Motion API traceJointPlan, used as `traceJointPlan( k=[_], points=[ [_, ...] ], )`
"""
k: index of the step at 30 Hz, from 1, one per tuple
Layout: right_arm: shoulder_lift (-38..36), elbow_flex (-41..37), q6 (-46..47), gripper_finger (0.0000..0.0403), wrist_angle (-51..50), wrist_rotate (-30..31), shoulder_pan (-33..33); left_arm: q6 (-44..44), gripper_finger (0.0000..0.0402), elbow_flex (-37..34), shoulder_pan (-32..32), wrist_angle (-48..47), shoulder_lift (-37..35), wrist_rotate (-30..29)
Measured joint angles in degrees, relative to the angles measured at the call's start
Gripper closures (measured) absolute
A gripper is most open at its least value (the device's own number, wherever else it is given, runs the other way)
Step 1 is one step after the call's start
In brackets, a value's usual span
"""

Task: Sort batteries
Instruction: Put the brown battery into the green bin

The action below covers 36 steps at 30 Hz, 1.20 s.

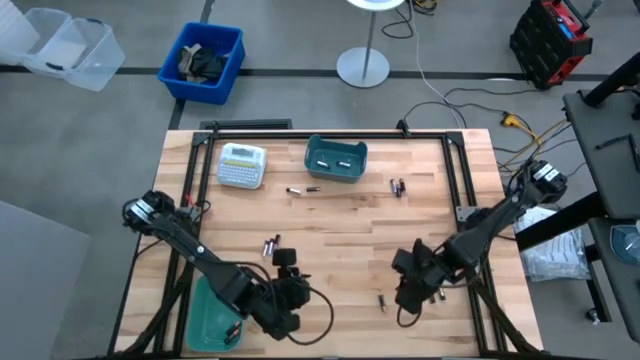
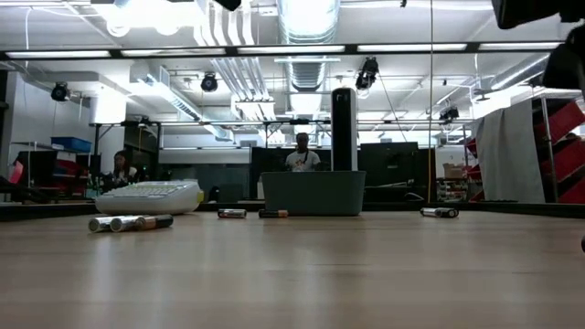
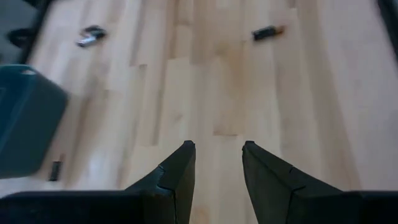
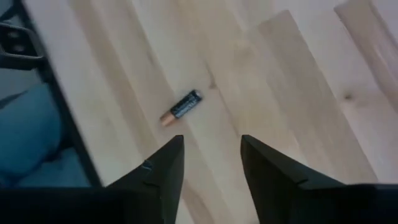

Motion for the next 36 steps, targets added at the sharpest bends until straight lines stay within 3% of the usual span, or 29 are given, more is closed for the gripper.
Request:
traceJointPlan(
  k=[5, 13, 18, 26, 36],
  points=[
    [5.41, 0.00, 2.83, 0.0236, 3.16, 1.04, 0.98, -2.11, 0.0287, 2.42, 0.07, -3.65, 0.38, -5.01],
    [12.81, 1.57, 4.01, 0.0251, 9.92, 0.67, 1.28, -7.92, 0.0287, 2.31, -0.19, -6.20, 0.36, -5.78],
    [17.50, 5.97, 3.74, 0.0252, 9.38, 0.21, 1.68, -8.74, 0.0287, 2.29, -0.55, -6.25, 0.36, -5.78],
    [25.11, 14.25, 4.16, 0.0243, -2.97, 0.26, 1.65, -8.75, 0.0287, 2.24, -0.90, -6.14, 0.36, -5.78],
    [30.08, 17.00, 4.34, 0.0247, -3.12, 0.28, 1.65, -8.73, 0.0287, 2.22, -0.94, -6.64, 0.36, -5.80]
  ],
)
